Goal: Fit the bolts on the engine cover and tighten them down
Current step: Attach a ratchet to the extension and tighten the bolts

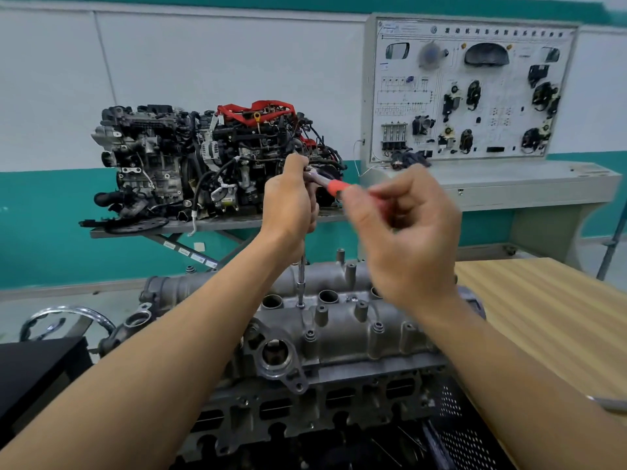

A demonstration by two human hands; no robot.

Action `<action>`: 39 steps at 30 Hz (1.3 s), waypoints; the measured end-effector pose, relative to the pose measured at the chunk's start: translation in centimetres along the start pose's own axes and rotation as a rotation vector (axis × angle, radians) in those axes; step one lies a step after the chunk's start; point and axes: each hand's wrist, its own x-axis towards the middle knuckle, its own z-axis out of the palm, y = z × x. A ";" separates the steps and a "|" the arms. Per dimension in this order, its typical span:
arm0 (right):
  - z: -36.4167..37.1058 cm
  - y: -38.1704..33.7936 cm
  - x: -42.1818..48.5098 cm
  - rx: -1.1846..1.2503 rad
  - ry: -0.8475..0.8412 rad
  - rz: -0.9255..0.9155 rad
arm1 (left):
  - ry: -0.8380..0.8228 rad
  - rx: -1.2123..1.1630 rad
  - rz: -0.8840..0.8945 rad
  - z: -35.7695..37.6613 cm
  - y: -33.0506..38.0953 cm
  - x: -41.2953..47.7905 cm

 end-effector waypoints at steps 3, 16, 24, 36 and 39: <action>1.4 -0.3 -0.4 -0.037 -0.038 -0.210 | 0.000 -0.007 -0.056 0.8 -0.1 0.2; -1.9 5.5 4.0 -0.006 0.132 0.572 | -0.072 0.026 -0.024 0.1 0.0 0.1; -0.8 -1.5 0.4 -0.255 0.036 0.079 | -0.067 0.000 -0.002 -0.6 0.0 0.3; -3.9 -0.8 4.4 -0.012 0.003 0.347 | -0.084 -0.036 0.099 0.9 3.6 -0.1; -5.2 -0.1 5.2 0.035 0.096 0.403 | -0.127 -0.035 0.091 2.6 3.1 -0.6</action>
